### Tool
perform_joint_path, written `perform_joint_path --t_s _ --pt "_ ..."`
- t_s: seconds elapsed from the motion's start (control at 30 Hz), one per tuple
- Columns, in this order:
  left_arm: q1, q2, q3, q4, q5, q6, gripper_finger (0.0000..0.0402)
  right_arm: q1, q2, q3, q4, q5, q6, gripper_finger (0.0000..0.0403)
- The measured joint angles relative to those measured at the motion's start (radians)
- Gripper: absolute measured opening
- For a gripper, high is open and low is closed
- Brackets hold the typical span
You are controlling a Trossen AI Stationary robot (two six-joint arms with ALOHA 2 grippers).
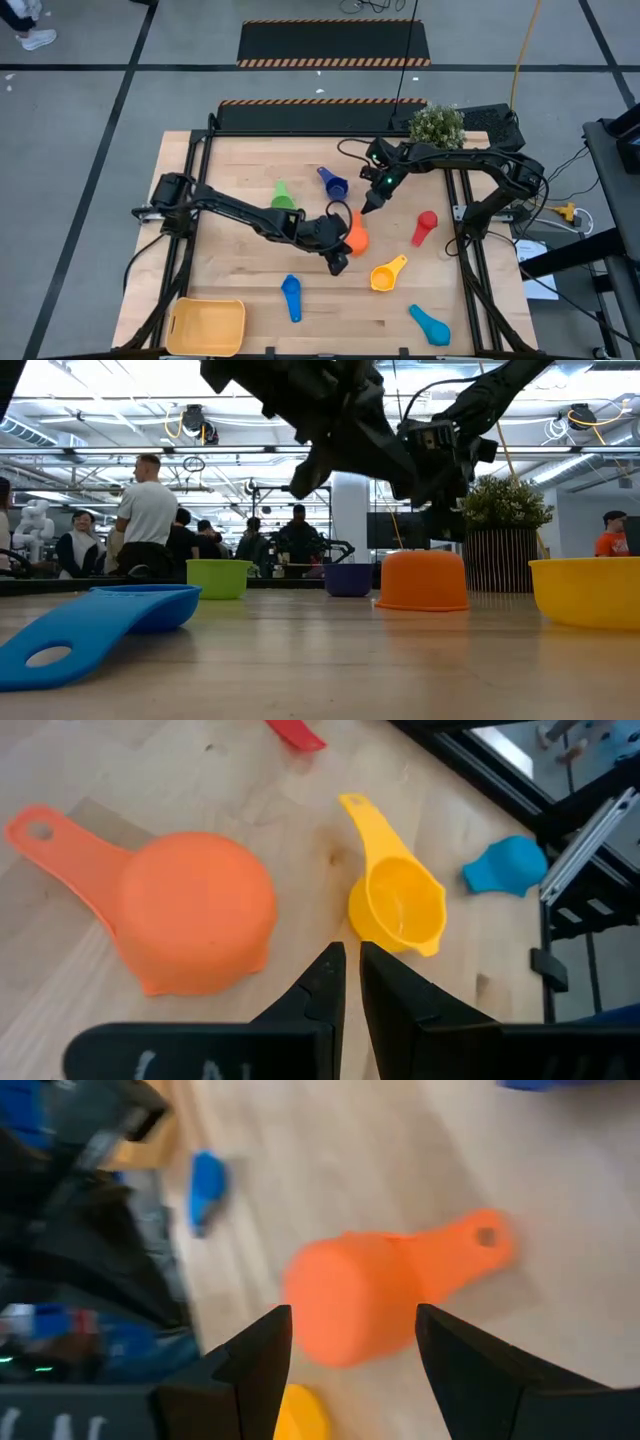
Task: Nest measuring cups in basket
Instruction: Put the orange measuring cup on the table upright
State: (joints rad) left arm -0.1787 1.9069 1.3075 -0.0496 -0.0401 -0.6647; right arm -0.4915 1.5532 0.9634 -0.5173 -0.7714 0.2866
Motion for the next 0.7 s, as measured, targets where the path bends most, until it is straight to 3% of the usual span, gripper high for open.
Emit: perform_joint_path --t_s 0.2,0.43,0.7 --pt "0.000 0.006 0.000 -0.006 -0.011 0.013 0.0037 -0.011 0.000 0.000 -0.011 0.023 -0.030 0.0208" --pt "0.007 0.019 0.000 -0.026 -0.068 0.097 0.0037 -0.011 0.004 0.000 0.020 0.166 -0.039 0.0208" --pt "0.037 0.039 0.000 0.023 0.013 0.107 0.0037 0.000 0.111 0.000 0.053 0.116 -0.028 0.0208"
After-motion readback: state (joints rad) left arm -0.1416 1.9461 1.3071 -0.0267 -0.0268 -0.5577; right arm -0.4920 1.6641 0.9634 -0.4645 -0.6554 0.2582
